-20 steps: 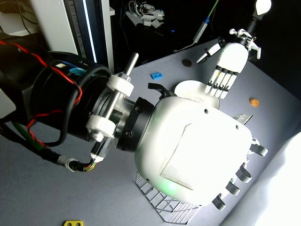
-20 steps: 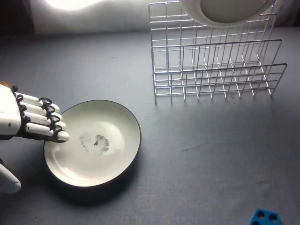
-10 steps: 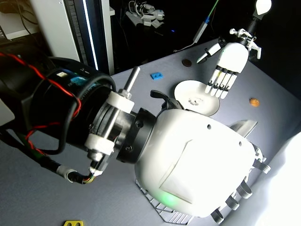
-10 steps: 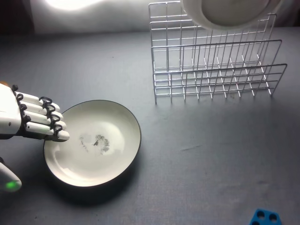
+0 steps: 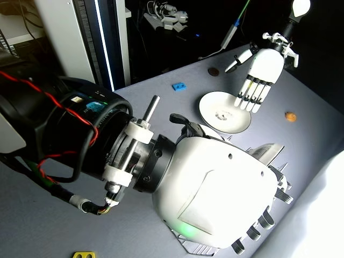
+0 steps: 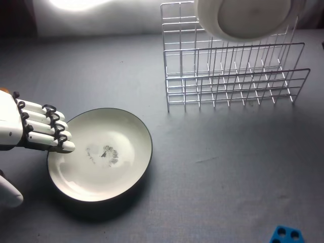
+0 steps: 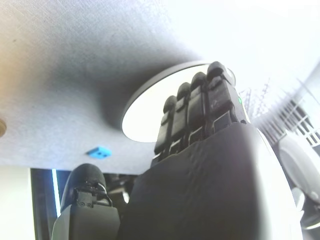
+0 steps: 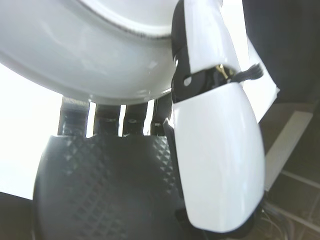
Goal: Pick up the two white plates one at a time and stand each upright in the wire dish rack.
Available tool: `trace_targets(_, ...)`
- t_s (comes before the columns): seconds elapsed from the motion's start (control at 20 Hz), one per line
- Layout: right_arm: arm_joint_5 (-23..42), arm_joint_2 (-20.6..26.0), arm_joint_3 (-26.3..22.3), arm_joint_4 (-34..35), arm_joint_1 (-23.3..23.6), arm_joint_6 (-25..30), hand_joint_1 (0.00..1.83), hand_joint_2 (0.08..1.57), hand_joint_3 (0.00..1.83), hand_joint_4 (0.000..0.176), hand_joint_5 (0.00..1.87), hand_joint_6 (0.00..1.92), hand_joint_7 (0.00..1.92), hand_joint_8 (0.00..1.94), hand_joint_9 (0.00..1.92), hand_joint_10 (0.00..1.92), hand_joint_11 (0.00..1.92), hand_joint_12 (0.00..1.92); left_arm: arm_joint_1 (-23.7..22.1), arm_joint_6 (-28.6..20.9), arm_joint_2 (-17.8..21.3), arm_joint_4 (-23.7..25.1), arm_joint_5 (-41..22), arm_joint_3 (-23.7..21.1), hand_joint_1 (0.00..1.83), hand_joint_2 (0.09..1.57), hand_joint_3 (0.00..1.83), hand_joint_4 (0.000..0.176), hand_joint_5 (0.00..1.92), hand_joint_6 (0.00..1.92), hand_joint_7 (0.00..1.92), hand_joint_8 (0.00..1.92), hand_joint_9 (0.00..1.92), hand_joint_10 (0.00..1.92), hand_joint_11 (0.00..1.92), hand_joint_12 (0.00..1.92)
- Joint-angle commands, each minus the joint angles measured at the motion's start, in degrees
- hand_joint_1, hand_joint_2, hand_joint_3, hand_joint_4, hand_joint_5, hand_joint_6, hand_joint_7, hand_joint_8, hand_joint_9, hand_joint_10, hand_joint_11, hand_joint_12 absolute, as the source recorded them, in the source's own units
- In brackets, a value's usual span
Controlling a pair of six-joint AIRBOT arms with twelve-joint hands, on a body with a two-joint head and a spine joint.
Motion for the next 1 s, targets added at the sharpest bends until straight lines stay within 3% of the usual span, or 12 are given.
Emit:
trace_targets(0.0, 8.3, 0.3, 0.5, 1.8, 0.7, 1.5, 1.37, 1.12, 0.00, 0.000, 0.88, 1.12, 0.99, 0.99, 0.89, 1.14, 0.73, 1.22, -0.6, 0.1, 0.3, -2.7, -1.0, 0.4, 0.00, 1.09, 0.00, 0.000, 0.05, 0.00, 0.07, 0.00, 0.04, 0.01, 0.00, 0.00)
trace_targets(0.95, 8.9, -2.1, 3.1, 1.8, -4.3, 1.2, 1.37, 1.12, 0.00, 0.000, 0.91, 1.09, 1.00, 0.95, 0.90, 1.12, 0.74, 1.21, -0.3, 0.2, 0.3, -2.4, -0.9, 0.4, 0.00, 1.09, 0.00, 0.000, 0.07, 0.00, 0.09, 0.00, 0.05, 0.00, 0.00, 0.00)
